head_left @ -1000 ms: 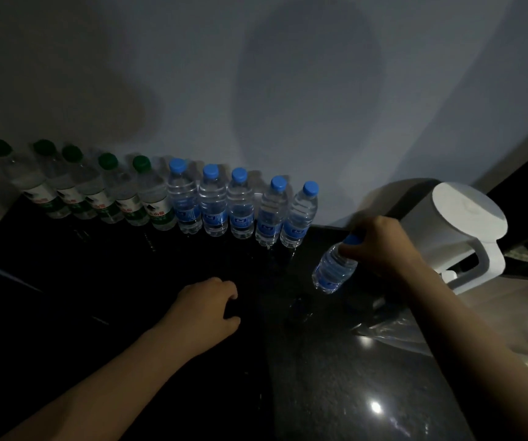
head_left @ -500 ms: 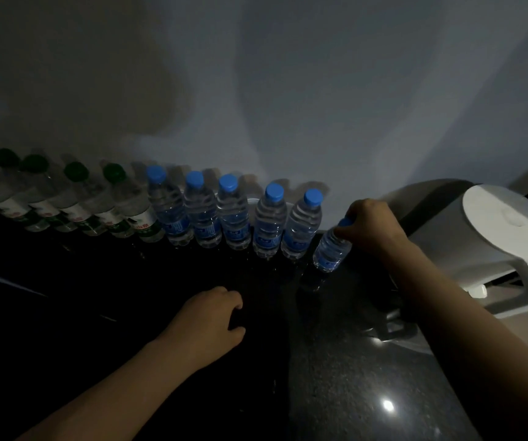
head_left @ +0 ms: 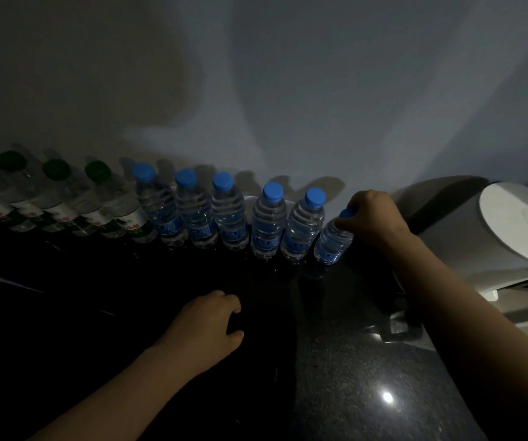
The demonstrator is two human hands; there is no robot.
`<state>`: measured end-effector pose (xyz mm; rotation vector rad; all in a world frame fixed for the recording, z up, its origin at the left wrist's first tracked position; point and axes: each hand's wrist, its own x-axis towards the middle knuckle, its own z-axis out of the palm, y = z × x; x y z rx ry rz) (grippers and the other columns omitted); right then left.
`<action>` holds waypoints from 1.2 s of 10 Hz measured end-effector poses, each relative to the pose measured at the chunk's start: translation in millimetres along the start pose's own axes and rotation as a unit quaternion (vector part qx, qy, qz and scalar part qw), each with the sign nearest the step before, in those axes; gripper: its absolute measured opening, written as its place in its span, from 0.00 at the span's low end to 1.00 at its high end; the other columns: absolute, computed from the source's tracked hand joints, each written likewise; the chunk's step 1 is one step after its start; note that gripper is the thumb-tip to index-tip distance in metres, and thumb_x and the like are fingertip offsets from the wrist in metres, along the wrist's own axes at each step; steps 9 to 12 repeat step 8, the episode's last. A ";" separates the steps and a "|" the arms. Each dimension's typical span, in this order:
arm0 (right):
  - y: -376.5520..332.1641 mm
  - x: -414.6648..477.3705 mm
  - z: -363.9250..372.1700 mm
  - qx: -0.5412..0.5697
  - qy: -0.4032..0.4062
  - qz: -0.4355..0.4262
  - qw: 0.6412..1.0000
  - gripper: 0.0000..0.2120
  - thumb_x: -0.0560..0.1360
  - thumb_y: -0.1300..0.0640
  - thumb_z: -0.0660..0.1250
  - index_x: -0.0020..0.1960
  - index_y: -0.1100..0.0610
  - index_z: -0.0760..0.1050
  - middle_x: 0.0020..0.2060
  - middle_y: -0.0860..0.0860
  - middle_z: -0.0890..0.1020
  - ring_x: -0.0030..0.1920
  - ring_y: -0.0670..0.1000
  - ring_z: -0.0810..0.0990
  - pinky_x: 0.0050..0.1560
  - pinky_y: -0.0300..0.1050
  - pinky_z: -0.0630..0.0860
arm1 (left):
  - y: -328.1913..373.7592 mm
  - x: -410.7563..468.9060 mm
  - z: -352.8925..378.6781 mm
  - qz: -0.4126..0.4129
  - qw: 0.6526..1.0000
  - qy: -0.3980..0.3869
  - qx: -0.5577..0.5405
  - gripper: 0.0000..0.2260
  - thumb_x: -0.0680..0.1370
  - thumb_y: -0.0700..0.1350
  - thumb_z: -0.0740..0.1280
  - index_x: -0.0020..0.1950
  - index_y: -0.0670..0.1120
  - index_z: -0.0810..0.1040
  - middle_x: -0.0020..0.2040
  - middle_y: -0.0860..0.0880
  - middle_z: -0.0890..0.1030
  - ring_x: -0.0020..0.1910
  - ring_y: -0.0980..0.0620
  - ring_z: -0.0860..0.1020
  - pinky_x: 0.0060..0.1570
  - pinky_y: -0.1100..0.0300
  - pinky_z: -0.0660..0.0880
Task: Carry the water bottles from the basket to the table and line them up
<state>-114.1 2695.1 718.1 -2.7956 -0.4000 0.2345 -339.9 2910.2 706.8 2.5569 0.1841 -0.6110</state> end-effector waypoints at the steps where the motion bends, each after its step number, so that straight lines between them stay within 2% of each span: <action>1: -0.4 1.8 1.5 0.003 0.002 -0.001 1.000 0.14 0.70 0.54 0.73 0.50 0.62 0.77 0.43 0.55 0.79 0.42 0.51 0.76 0.40 0.43 0.73 | 0.8 0.9 -0.5 -0.003 1.000 0.001 0.002 0.16 0.74 0.53 0.68 0.61 0.51 0.74 0.56 0.53 0.74 0.53 0.56 0.75 0.56 0.60 0.75; 2: -1.3 2.7 3.1 0.010 0.006 0.001 1.000 0.13 0.70 0.54 0.74 0.48 0.60 0.77 0.40 0.52 0.76 0.40 0.49 0.74 0.35 0.37 0.66 | 0.4 0.5 -0.1 -0.002 1.000 0.006 -0.002 0.16 0.74 0.52 0.68 0.60 0.51 0.74 0.56 0.52 0.74 0.53 0.56 0.75 0.56 0.60 0.75; 6: 0.0 1.8 7.7 0.000 0.009 -0.009 1.000 0.15 0.72 0.54 0.72 0.53 0.62 0.75 0.48 0.57 0.80 0.46 0.52 0.77 0.46 0.44 0.75 | 1.4 -2.1 -1.6 -0.010 1.000 0.017 -0.007 0.16 0.74 0.52 0.68 0.61 0.51 0.74 0.56 0.53 0.74 0.53 0.56 0.75 0.56 0.60 0.75; 8: -1.3 -11.3 4.5 0.018 0.013 0.023 0.999 0.23 0.72 0.52 0.72 0.62 0.62 0.71 0.55 0.59 0.79 0.52 0.56 0.78 0.51 0.49 0.77 | 2.2 -6.1 -6.4 -0.013 0.999 0.036 -0.028 0.16 0.74 0.53 0.68 0.61 0.52 0.74 0.55 0.54 0.74 0.52 0.57 0.75 0.55 0.61 0.75; 12: -1.3 -11.3 4.5 0.018 0.013 0.023 0.999 0.23 0.72 0.52 0.72 0.62 0.62 0.71 0.55 0.59 0.79 0.52 0.56 0.78 0.51 0.49 0.77 | 2.2 -6.1 -6.4 -0.013 0.999 0.036 -0.028 0.16 0.74 0.53 0.68 0.61 0.52 0.74 0.55 0.54 0.74 0.52 0.57 0.75 0.55 0.61 0.75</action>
